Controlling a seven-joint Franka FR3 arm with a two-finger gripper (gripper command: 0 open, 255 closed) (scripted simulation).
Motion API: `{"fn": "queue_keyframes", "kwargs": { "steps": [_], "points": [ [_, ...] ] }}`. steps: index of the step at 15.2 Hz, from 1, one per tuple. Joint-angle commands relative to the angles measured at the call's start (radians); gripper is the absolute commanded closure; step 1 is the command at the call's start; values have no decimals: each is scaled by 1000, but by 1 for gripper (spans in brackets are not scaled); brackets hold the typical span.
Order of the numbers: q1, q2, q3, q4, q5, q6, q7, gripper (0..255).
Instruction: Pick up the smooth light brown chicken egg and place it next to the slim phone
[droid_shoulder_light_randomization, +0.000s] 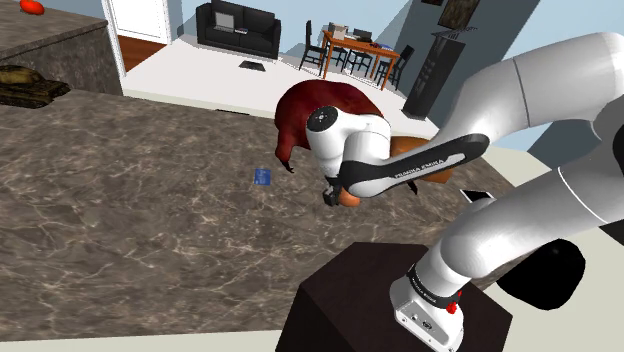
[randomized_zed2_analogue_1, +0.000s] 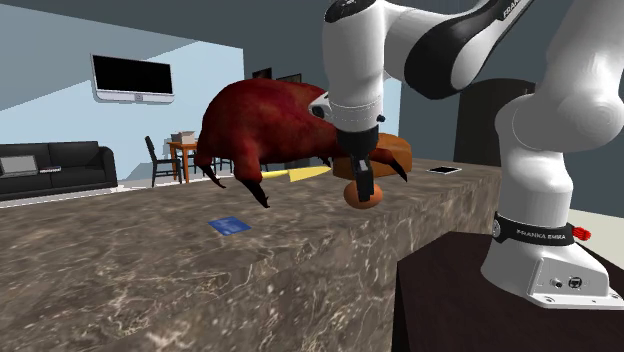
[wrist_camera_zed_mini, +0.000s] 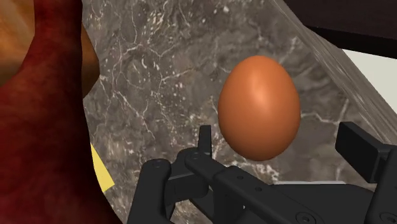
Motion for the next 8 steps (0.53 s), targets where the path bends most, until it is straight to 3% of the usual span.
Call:
{"fn": "queue_keyframes", "kwargs": {
  "steps": [1, 8],
  "points": [
    [-11, 11, 7, -16, -24, 21, 39, 0],
    [-38, 40, -4, -52, -69, 85, 62, 0]
  ]
}}
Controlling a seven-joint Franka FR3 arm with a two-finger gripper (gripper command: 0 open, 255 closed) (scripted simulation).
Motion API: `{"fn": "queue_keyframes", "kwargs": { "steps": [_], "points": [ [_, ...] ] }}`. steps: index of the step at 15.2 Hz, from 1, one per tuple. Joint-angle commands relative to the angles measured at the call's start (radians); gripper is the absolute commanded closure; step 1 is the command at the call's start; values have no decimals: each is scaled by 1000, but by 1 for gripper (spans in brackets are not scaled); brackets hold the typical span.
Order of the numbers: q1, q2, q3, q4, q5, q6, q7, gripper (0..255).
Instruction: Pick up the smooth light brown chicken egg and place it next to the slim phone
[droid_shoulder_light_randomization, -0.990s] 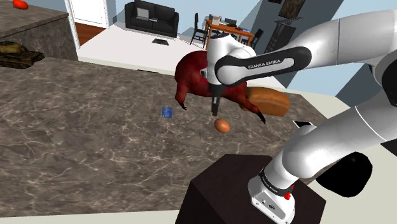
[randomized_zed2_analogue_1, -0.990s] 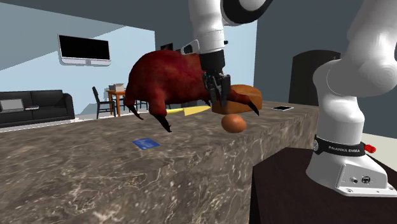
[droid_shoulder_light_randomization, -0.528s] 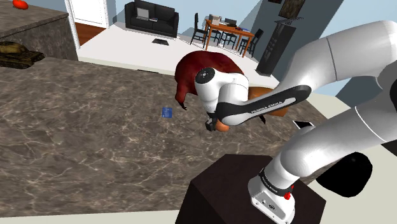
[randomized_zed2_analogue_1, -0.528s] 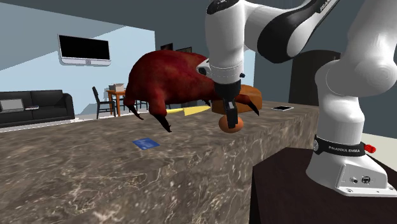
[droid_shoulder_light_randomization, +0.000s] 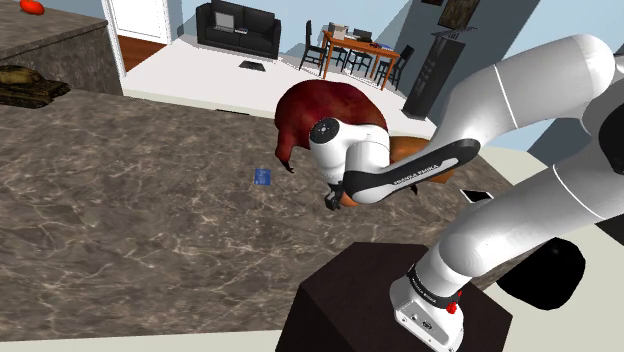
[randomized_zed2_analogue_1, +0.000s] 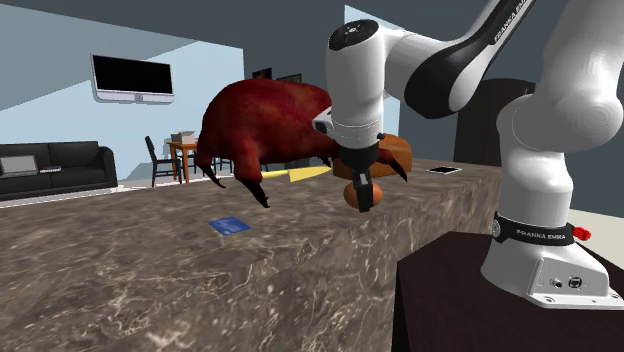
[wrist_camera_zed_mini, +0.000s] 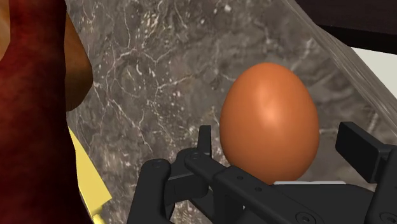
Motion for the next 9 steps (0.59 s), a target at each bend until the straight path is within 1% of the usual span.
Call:
{"fn": "queue_keyframes", "kwargs": {
  "steps": [1, 5, 6, 9],
  "points": [
    [-1, 1, 0, -2, -2, 3, 1, 0],
    [-1, 1, 0, -2, -1, 2, 1, 0],
    [-1, 1, 0, -2, -1, 2, 1, 255],
    [-1, 6, 2, 2, -3, 3, 5, 255]
  ]
}}
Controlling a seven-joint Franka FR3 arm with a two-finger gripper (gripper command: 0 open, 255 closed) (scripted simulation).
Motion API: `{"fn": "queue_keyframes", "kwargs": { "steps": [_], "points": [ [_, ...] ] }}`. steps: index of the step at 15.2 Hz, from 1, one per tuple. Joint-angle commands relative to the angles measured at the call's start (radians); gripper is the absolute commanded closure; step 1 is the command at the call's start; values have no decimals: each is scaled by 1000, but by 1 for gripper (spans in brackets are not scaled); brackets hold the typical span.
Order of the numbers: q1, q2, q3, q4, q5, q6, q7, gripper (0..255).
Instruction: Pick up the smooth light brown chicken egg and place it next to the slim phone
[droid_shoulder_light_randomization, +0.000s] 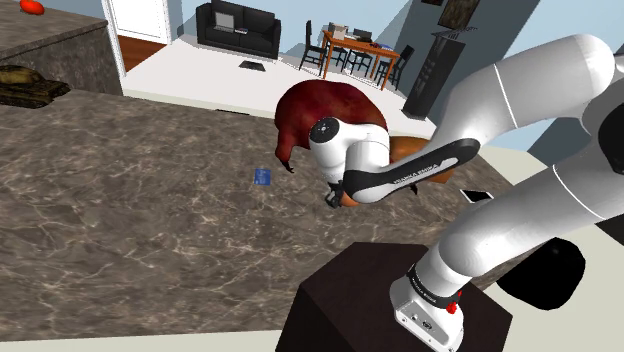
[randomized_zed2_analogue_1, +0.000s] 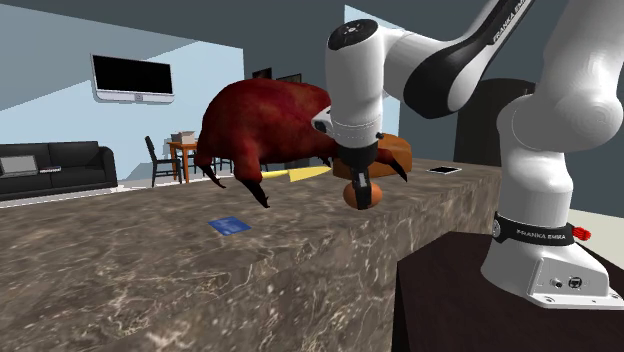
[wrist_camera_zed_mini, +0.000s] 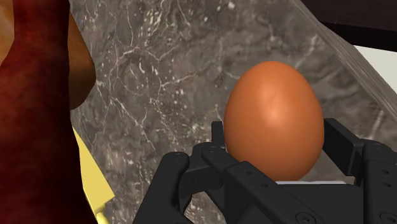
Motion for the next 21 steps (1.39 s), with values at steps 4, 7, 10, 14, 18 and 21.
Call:
{"fn": "queue_keyframes", "kwargs": {
  "steps": [4, 7, 10, 14, 18, 21],
  "points": [
    [1, 10, 4, -2, 4, 7, 5, 255],
    [7, -13, -3, -2, 17, -10, -14, 255],
    [18, -50, -11, 10, 41, -47, -50, 255],
    [30, -95, -21, 30, 66, -99, -93, 255],
    [39, -135, -31, 54, 86, -150, -131, 255],
    [44, -161, -37, 75, 98, -189, -158, 255]
  ]
}}
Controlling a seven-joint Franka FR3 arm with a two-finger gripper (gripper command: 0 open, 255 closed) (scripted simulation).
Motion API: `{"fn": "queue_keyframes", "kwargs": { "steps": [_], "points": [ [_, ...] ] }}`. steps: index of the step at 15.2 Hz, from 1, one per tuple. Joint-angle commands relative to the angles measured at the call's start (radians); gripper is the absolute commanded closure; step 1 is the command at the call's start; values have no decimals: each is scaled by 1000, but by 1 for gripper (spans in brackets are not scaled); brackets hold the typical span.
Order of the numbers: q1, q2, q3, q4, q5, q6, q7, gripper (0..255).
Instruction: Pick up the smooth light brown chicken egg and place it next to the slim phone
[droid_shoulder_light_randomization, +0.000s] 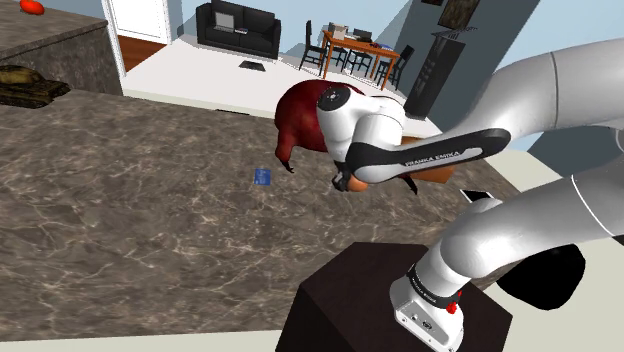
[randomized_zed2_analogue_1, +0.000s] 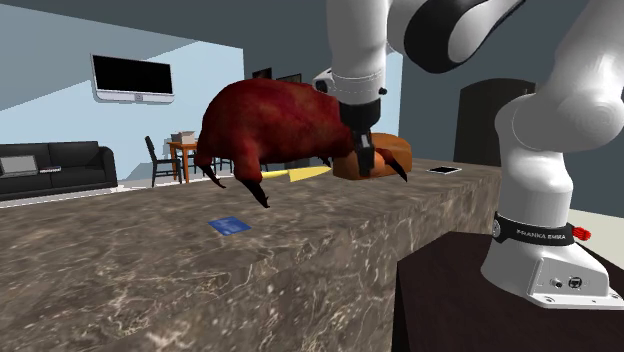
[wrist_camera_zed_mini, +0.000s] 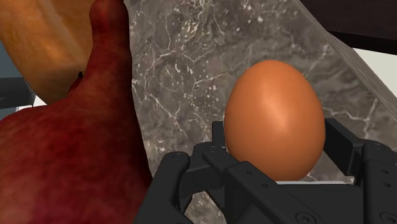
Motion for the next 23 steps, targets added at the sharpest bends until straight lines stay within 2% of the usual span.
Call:
{"fn": "queue_keyframes", "kwargs": {
  "steps": [1, 12, 18, 23],
  "points": [
    [5, -17, -3, 14, 9, -27, -17, 255],
    [14, -81, -22, 101, 31, -155, -96, 255],
    [13, -313, -138, -83, -8, -143, -222, 255],
    [-13, -510, -247, -211, -81, -156, -340, 255]
  ]
}}
